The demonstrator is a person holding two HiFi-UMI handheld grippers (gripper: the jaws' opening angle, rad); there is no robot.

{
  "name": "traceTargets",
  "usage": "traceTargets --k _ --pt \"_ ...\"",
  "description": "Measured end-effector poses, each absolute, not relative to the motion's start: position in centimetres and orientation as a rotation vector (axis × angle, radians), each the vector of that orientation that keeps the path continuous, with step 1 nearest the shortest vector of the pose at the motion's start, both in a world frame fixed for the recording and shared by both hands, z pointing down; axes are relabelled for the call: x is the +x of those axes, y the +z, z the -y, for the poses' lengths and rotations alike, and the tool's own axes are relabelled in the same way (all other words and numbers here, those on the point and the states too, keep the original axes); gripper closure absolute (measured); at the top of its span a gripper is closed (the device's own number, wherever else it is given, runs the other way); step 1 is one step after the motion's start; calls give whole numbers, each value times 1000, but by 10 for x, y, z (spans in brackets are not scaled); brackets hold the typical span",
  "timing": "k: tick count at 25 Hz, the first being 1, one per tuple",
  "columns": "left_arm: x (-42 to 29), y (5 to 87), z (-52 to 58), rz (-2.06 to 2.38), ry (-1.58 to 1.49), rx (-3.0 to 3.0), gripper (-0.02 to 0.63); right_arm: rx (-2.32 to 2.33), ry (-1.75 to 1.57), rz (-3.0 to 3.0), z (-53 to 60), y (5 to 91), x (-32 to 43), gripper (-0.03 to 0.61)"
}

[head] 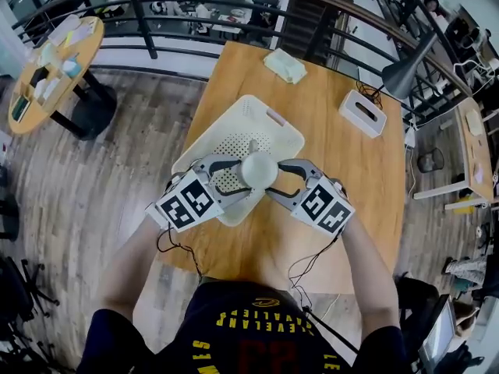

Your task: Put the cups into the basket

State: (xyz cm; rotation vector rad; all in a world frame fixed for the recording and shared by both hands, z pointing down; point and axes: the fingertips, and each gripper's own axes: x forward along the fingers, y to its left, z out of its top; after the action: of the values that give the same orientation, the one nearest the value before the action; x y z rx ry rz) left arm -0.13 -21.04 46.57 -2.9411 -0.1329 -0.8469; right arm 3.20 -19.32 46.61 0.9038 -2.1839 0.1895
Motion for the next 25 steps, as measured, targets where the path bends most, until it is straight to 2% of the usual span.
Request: traceTargets --k 13,25 --pt "27 537 279 173 -1058 -2914 341 822 244 1976 266 520 61 345" --pt "41 602 300 202 -1322 -2801 342 700 315 1848 290 583 74 345"
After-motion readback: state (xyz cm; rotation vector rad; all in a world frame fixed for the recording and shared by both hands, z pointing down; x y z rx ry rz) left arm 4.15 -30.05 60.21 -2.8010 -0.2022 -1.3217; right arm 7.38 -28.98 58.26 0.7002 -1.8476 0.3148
